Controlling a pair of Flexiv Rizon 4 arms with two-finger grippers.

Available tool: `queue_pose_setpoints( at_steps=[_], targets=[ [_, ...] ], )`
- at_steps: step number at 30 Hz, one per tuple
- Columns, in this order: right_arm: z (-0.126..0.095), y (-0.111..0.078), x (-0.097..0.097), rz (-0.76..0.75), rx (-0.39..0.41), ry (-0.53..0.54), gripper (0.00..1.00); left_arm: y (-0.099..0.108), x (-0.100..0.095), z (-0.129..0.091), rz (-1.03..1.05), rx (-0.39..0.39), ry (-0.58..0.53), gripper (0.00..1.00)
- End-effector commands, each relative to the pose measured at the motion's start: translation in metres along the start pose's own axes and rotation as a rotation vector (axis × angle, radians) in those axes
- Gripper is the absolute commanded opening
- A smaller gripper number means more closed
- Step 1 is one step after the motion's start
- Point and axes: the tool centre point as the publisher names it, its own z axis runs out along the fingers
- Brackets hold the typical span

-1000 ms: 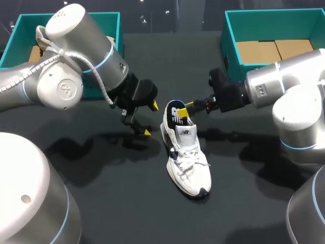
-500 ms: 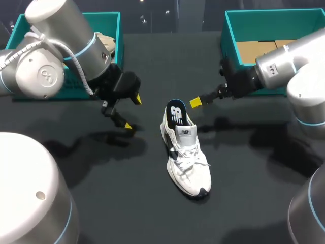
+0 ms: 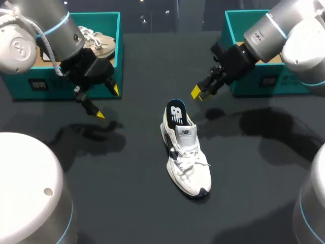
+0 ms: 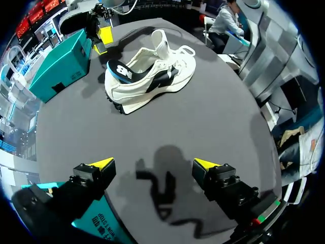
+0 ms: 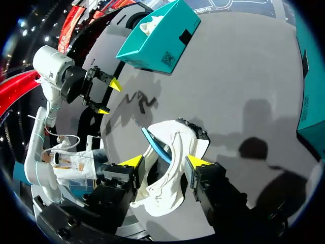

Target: Take the shoe out of the shoebox, open the shoe tongue, remove and reinsert the insole, then place the shoe into the shoebox

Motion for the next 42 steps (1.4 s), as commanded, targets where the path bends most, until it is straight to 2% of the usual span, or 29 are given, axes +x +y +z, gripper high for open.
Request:
queue_pose_setpoints(
  at_steps=[1, 3, 4, 5, 7, 9, 12, 14, 27, 31, 35, 37, 40, 42],
  targets=[
    [-0.006, 0.001, 0.015, 0.048, 0.166, -0.127, 0.47, 0.014, -0.003, -0.02, 0.031, 0.003, 0.029, 1.0],
    [-0.006, 0.0, 0.022, 0.074, 0.174, -0.163, 0.44, 0.021, -0.005, -0.028, 0.046, -0.004, 0.033, 1.0],
    [-0.007, -0.001, 0.025, 0.085, 0.175, -0.18, 0.39, 0.025, -0.006, -0.032, 0.055, -0.005, 0.036, 1.0],
    [-0.006, -0.001, 0.028, 0.101, 0.175, -0.204, 0.27, 0.029, -0.007, -0.036, 0.064, -0.005, 0.039, 1.0],
    [-0.005, -0.003, 0.034, 0.125, 0.175, -0.235, 0.09, 0.039, -0.009, -0.044, 0.095, -0.015, 0.048, 1.0],
    [-0.002, -0.004, 0.04, 0.154, 0.176, -0.276, 0.0, 0.046, -0.011, -0.052, 0.127, -0.014, 0.061, 1.0],
    [0.004, -0.006, 0.05, 0.182, 0.15, -0.331, 0.0, 0.058, -0.017, -0.067, 0.146, -0.043, 0.062, 1.0],
    [0.008, -0.009, 0.058, 0.2, 0.104, -0.368, 0.0, 0.058, -0.017, -0.067, 0.146, -0.043, 0.062, 1.0],
    [0.008, -0.009, 0.058, 0.2, 0.104, -0.368, 0.0, 0.058, -0.017, -0.067, 0.146, -0.043, 0.062, 1.0],
    [0.037, 0.0, 0.068, 0.244, 0.092, -0.409, 0.0, 0.058, -0.017, -0.067, 0.146, -0.043, 0.062, 1.0],
    [0.058, 0.002, 0.074, 0.276, 0.063, -0.472, 0.0, 0.058, -0.017, -0.067, 0.146, -0.043, 0.062, 1.0],
    [0.067, 0.001, 0.076, 0.273, 0.05, -0.506, 0.0, 0.058, -0.017, -0.067, 0.146, -0.043, 0.062, 1.0],
    [0.077, 0.0, 0.078, 0.279, 0.031, -0.652, 0.0, 0.058, -0.017, -0.067, 0.146, -0.043, 0.062, 1.0],
    [0.077, 0.0, 0.078, 0.279, 0.031, -0.652, 0.0, 0.058, -0.017, -0.067, 0.146, -0.043, 0.062, 1.0]
  ],
)
